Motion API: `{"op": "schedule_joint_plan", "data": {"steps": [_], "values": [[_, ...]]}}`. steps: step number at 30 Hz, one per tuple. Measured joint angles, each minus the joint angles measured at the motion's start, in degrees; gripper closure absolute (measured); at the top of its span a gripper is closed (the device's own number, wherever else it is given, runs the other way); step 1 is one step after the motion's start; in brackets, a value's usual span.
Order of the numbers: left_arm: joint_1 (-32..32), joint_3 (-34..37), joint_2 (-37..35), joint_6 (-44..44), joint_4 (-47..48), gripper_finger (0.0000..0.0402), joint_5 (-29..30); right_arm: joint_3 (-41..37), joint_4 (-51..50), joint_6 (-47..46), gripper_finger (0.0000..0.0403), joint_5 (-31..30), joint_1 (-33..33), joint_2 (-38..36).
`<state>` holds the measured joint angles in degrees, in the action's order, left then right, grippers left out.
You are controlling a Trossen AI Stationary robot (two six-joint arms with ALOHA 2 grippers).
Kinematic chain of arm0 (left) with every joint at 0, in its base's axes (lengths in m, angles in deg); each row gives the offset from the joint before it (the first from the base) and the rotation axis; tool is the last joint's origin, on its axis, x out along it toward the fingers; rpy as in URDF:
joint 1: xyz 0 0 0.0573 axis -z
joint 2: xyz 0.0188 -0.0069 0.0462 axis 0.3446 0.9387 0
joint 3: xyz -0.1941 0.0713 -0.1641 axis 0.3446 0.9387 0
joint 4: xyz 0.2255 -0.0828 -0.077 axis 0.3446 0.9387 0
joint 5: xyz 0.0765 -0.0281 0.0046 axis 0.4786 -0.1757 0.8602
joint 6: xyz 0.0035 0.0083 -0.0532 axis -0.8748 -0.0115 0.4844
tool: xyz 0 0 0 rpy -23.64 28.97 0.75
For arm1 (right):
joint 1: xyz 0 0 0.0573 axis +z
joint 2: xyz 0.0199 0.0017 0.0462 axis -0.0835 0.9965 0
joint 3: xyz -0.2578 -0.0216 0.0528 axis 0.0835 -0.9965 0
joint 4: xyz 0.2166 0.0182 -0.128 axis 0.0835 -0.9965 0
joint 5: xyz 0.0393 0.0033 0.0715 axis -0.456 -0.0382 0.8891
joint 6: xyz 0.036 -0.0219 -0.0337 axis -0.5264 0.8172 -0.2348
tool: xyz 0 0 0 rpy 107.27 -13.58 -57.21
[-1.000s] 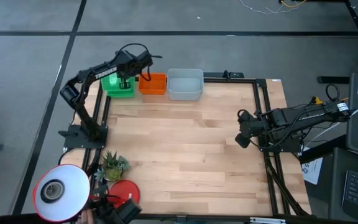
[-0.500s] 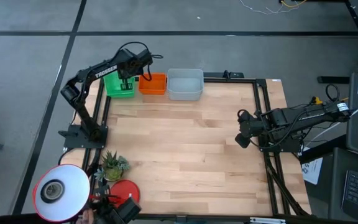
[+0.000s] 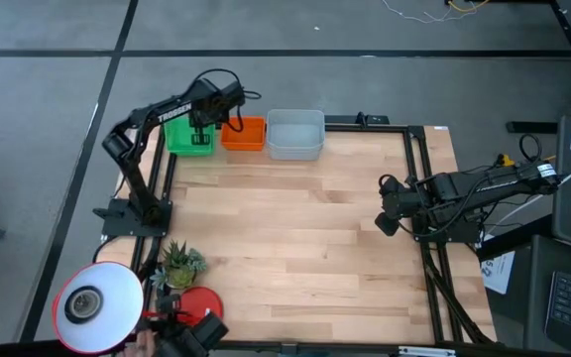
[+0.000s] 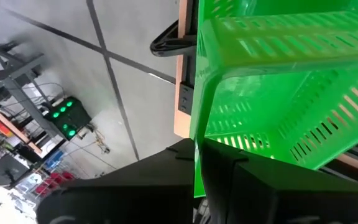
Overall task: Stack baskets by color
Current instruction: Stack the bottom green bin on the top green bins
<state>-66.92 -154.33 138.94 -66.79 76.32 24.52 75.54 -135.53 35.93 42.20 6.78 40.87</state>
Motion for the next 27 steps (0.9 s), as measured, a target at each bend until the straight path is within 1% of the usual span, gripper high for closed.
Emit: {"op": "schedule_joint_plan", "data": {"steps": [8, 12, 18, 22, 25, 27], "values": [[0.02, 0.0, 2.21, -2.4, 0.72, 0.0396, -3.06, 0.0, 0.0, 0.0, 0.0359, 0.02, 0.0, 0.0], [0.32, 0.0, 2.29, -3.56, 0.89, 0.037, -2.99, 0.0, -0.01, 0.02, 0.0359, 0.3, -0.01, 0.0], [0.42, 0.0, 2.29, -4.08, 4.58, 0.0323, -2.83, 0.0, -0.02, 0.13, 0.0359, 0.39, -0.02, 0.0], [0.4, 0.0, 2.29, -5.49, 6.17, 0.0304, -3.2, 0.0, -0.02, 0.22, 0.0359, 0.42, 0.0, 0.0], [0.79, 0.0, 2.29, -4.62, 6.2, 0.0297, -0.1, 0.0, -0.02, 0.22, 0.0359, 0.44, -0.02, 0.0], [1.25, -0.2, 2.29, -2.39, 5.98, 0.0297, 2.41, 0.0, -0.02, 0.22, 0.0359, 0.44, 0.0, 0.0]]}}
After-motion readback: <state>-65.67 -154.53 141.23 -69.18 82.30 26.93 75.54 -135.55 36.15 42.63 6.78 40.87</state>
